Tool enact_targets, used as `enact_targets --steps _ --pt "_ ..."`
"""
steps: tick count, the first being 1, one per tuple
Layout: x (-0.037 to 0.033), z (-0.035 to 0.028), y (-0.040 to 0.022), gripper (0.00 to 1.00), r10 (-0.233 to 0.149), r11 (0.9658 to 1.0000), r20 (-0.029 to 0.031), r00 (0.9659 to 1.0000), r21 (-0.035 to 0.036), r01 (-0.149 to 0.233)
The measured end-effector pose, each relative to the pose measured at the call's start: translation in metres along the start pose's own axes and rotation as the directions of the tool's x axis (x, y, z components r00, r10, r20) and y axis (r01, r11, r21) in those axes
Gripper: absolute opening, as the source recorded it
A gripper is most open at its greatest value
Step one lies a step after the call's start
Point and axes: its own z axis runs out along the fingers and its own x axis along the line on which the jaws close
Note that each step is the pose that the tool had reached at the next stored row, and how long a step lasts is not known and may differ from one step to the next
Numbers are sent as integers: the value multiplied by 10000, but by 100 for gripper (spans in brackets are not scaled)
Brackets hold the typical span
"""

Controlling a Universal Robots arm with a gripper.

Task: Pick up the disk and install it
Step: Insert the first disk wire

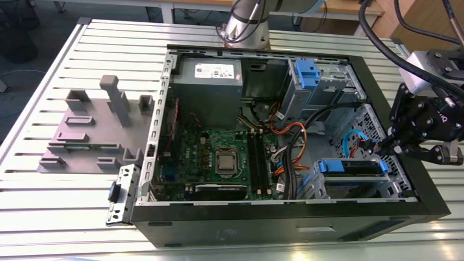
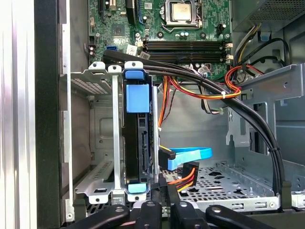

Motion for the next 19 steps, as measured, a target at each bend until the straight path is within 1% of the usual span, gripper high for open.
enact_targets --steps 11,19 --pt "1 4 5 17 -1 10000 3 10000 0 1" --pt "5 5 96 17 0 10000 0 10000 3 0"
